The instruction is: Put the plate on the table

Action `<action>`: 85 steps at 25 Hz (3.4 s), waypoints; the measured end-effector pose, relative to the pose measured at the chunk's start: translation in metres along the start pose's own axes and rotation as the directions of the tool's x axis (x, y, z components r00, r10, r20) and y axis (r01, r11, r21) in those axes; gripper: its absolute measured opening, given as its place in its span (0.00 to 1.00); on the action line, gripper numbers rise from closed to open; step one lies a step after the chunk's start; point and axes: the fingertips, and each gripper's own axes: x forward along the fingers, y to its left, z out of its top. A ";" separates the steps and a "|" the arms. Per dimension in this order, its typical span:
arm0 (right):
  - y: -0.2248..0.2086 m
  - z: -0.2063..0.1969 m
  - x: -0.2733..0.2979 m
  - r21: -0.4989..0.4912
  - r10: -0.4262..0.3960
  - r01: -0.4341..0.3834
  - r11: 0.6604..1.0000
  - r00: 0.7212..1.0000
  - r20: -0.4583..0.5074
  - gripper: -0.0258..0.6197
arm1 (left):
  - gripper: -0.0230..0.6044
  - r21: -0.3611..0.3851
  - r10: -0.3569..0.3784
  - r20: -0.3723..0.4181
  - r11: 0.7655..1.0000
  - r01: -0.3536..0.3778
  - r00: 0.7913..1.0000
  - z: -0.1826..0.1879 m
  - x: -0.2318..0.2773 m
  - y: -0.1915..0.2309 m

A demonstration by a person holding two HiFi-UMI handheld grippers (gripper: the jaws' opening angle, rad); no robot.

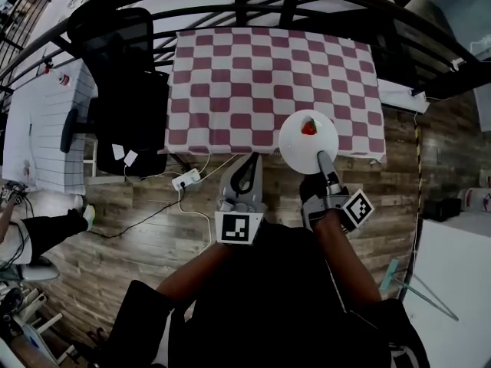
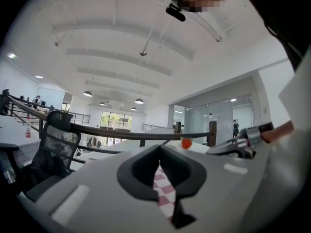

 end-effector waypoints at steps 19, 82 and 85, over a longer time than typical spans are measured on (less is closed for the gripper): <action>-0.041 0.035 0.093 -0.033 -0.066 0.067 0.997 0.998 0.025 0.07 | 0.05 -0.045 -0.003 0.007 0.999 0.003 1.000 -0.003 0.102 0.043; -0.290 0.088 0.283 -0.397 -0.463 0.327 0.857 0.827 -0.318 0.18 | 0.05 -0.018 0.200 -0.152 0.979 -0.205 0.968 -0.058 0.258 0.094; -0.287 0.095 0.276 -0.478 -0.532 0.372 0.796 0.807 -0.258 0.29 | 0.05 -0.014 0.200 -0.147 0.979 -0.204 0.969 -0.055 0.253 0.093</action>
